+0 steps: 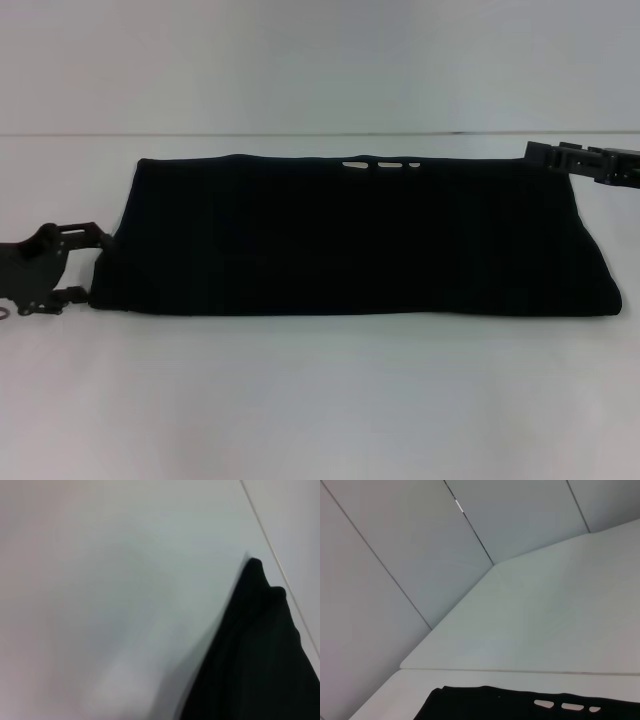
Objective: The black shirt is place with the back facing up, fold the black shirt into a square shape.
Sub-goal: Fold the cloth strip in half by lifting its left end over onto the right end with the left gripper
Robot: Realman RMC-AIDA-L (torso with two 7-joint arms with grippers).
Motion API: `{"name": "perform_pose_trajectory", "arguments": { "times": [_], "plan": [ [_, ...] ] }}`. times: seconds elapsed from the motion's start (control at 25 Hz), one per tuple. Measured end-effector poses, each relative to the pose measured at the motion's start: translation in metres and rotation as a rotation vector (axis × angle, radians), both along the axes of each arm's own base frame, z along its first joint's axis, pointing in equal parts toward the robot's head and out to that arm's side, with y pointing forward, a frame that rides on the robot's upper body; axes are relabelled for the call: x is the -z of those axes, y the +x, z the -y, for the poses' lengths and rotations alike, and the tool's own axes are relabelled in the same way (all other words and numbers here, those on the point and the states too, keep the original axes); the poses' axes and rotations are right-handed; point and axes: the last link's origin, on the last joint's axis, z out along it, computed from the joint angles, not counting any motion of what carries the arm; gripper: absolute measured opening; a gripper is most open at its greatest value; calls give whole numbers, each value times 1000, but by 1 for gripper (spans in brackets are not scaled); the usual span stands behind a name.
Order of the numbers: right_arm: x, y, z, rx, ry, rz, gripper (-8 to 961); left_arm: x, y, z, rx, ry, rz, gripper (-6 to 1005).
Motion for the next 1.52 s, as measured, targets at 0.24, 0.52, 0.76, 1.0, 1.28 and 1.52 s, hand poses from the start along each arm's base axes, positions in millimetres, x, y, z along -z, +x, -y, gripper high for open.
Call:
{"name": "perform_pose_trajectory", "arguments": {
  "times": [0.24,0.52,0.76,1.0,1.28,1.52],
  "plan": [
    [1,1,1,3,0,-2,900,-10,-11,11,2,4,-32,807],
    [1,0,1,6,1,-9,900,-11,-5,25,31,-58,27,802],
    [0,0,1,6,3,-13,900,2,3,24,40,-80,83,798],
    [0,0,1,8,4,-13,899,17,6,19,33,-91,96,793],
    [0,1,0,14,8,-12,899,20,6,17,29,-83,89,789],
    [0,1,0,14,8,-12,899,20,5,16,18,-75,89,784]
  ]
}}
